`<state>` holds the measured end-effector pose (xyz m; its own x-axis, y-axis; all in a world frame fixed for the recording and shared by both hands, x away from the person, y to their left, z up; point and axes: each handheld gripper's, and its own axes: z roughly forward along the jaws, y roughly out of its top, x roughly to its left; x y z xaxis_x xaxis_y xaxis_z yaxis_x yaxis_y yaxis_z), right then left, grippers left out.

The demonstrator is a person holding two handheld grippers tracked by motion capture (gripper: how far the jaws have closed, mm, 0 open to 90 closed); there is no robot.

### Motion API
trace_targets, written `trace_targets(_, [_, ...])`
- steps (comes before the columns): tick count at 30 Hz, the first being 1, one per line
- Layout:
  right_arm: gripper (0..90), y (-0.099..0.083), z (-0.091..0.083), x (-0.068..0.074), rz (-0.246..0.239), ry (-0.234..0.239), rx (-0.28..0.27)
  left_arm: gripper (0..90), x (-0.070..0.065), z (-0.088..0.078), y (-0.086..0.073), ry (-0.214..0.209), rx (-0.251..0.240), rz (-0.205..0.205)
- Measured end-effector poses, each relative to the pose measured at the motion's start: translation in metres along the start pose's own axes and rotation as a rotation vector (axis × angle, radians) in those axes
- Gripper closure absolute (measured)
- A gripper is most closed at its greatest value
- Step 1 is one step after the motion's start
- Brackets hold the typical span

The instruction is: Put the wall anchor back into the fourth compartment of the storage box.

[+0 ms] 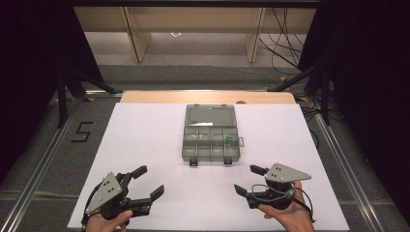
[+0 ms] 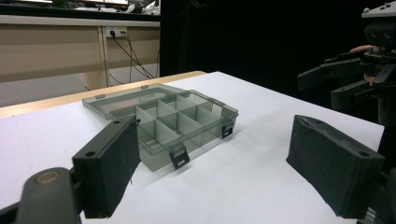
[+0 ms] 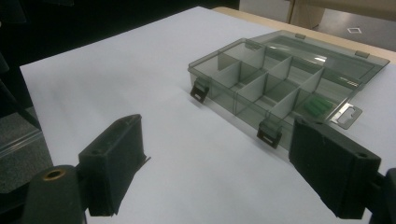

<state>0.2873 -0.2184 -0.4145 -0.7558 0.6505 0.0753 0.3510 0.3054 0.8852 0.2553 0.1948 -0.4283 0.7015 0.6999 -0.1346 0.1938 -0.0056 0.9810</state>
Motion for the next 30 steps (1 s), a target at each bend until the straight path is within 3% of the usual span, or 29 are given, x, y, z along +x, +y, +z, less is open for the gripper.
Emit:
trace_targets(20, [18.7,-0.0041,-0.0039,0.0006,0.009,-0.009,-0.009,16.1,0.0002,0.0002,0.0001,0.0,0.0,-0.001])
trace_targets(22, [18.7,-0.0042,-0.0026,-0.0002,-0.008,-0.015,-0.032,16.1,0.0001,0.0001,0.0002,-0.001,-0.001,-0.001])
trace_targets(30, [18.6,-0.004,-0.0031,-0.0003,-0.009,-0.01,-0.019,16.1,0.0002,0.0004,0.0002,-0.001,0.0,0.001])
